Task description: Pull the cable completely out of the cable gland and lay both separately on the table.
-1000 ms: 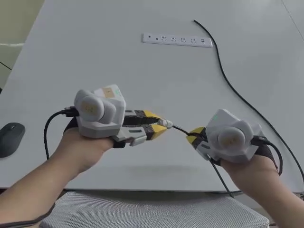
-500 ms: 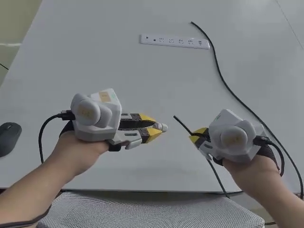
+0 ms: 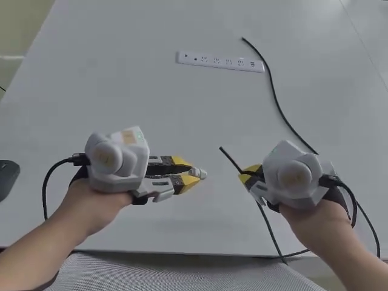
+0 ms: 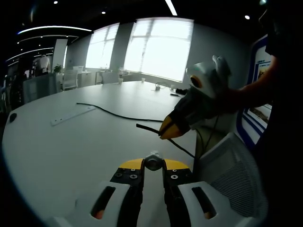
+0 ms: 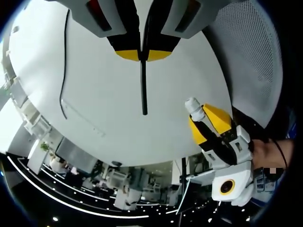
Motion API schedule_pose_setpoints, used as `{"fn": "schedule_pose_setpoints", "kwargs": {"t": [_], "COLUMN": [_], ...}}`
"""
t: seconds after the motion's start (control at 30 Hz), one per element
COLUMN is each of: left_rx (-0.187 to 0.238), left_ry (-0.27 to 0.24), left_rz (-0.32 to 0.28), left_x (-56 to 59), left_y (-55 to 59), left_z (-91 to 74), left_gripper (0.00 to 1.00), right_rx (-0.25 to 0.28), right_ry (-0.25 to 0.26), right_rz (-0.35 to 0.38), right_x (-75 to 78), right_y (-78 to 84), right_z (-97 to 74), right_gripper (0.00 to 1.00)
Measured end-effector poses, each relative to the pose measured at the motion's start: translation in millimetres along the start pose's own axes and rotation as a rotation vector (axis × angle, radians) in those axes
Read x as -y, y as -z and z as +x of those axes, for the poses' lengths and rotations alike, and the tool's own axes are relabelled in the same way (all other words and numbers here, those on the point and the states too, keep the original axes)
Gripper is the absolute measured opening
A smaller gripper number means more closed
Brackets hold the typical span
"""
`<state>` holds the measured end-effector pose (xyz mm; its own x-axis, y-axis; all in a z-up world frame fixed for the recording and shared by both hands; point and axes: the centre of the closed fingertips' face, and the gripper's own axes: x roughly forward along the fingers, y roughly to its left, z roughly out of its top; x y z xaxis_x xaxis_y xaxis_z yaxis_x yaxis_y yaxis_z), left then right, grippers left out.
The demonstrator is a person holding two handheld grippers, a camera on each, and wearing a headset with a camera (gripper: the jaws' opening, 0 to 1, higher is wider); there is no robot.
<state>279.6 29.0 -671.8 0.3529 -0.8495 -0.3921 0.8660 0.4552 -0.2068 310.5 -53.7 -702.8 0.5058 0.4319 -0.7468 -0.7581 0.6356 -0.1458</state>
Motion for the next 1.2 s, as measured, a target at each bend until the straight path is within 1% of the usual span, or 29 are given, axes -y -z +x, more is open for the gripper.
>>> {"fn": "schedule_pose_setpoints", "kwargs": {"t": [0.13, 0.23, 0.47, 0.63, 0.73, 0.87, 0.9, 1.07, 1.2], "left_rx": [0.003, 0.004, 0.004, 0.004, 0.005, 0.005, 0.005, 0.004, 0.006], "left_ry": [-0.003, -0.004, -0.009, -0.012, -0.019, -0.022, -0.024, -0.029, -0.036], "left_rz": [-0.006, -0.008, -0.026, -0.041, -0.058, -0.068, -0.071, -0.08, -0.083], "left_x": [-2.8, -4.5, -5.5, -5.7, -9.4, -9.2, -10.0, -12.6, -15.3], "left_y": [3.2, 7.0, 19.3, 28.2, 35.2, 38.2, 40.9, 47.6, 52.7], "left_z": [-1.1, -2.0, -5.5, -8.8, -11.0, -13.5, -14.5, -17.2, -19.4], "left_gripper": [0.15, 0.15, 0.15, 0.15, 0.15, 0.15, 0.15, 0.15, 0.15], "right_rx": [-0.005, -0.022, -0.028, -0.032, -0.035, -0.037, -0.037, -0.037, -0.041], "right_ry": [-0.001, -0.003, -0.015, -0.026, -0.027, -0.031, -0.034, -0.046, -0.063], "right_rz": [0.003, -0.025, -0.053, -0.04, -0.053, -0.069, -0.077, -0.107, -0.139], "right_x": [3.9, 5.1, 8.0, 10.9, 10.3, 10.0, 9.6, 6.1, 2.9], "right_y": [-4.2, -7.9, -24.4, -35.9, -41.4, -48.2, -51.0, -61.3, -66.4], "right_z": [4.2, 9.9, 26.9, 38.9, 45.8, 53.9, 57.8, 67.2, 76.8], "right_gripper": [0.0, 0.0, 0.0, 0.0, 0.0, 0.0, 0.0, 0.0, 0.0]}}
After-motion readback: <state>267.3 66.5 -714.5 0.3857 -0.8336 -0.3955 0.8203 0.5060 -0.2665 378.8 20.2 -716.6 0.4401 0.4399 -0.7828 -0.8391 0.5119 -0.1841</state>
